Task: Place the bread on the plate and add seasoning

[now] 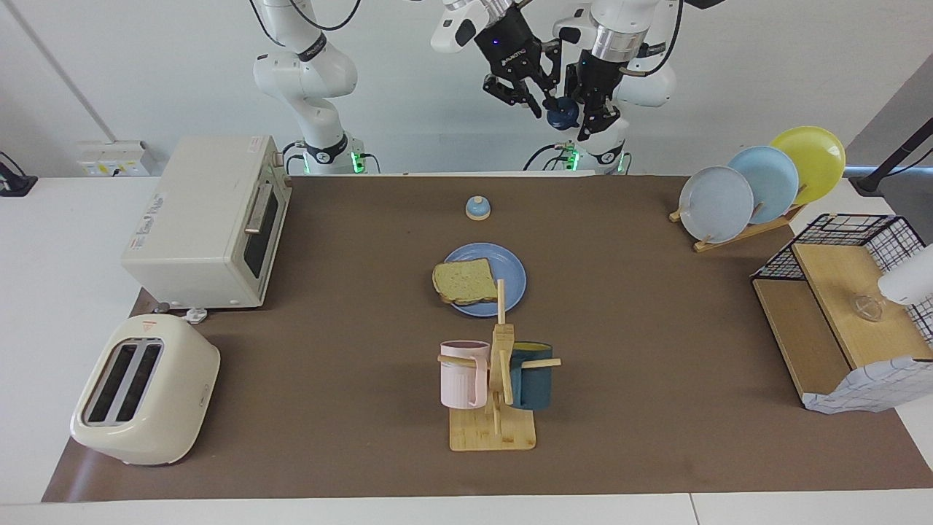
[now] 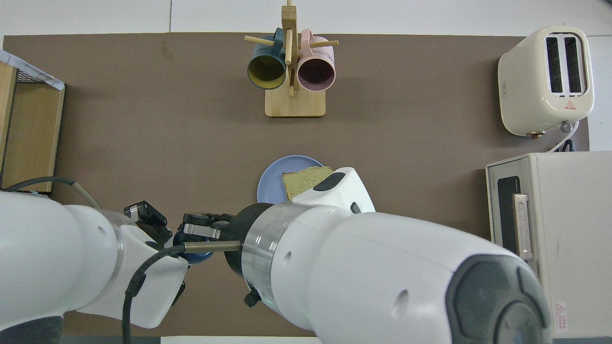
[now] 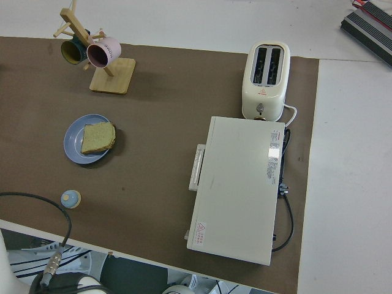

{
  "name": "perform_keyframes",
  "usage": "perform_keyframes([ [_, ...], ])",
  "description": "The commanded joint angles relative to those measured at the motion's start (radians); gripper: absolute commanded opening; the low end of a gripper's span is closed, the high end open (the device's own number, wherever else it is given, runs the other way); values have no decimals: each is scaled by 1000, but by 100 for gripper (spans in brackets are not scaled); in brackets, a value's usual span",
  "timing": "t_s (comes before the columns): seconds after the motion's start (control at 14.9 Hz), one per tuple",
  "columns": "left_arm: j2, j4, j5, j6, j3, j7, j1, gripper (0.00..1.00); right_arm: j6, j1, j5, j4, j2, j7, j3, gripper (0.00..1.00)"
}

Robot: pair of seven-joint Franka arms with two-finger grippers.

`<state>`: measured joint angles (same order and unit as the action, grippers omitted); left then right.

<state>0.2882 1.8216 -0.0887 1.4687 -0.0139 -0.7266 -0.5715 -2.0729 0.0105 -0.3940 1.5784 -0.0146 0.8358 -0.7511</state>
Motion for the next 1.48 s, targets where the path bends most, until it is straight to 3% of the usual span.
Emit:
perform_keyframes([
  [0.0, 19, 21, -14, 21, -6, 16, -7, 41, -9, 19, 12, -18, 16, 19, -24, 0],
  [0.4, 19, 21, -16, 21, -4, 41, -8, 41, -4, 29, -3, -20, 30, 9, -5, 0],
  [0.74, 19, 21, -16, 21, -4, 41, -8, 39, 51, 49, 12, -20, 27, -145, -10, 0],
  [0.81, 19, 21, -16, 21, -4, 41, -10, 32, 57, 48, 14, -20, 24, -173, -11, 0],
  [0.94, 19, 21, -14, 19, -4, 41, -10, 28, 59, 48, 18, -20, 19, -188, -14, 0],
  [1.21, 19, 21, -16, 19, -3, 41, -10, 27, 37, 49, 10, -20, 24, -45, -22, 0],
  [1.41, 19, 21, -16, 19, -3, 42, -11, 18, 17, 48, 10, -20, 22, 58, -45, 0],
])
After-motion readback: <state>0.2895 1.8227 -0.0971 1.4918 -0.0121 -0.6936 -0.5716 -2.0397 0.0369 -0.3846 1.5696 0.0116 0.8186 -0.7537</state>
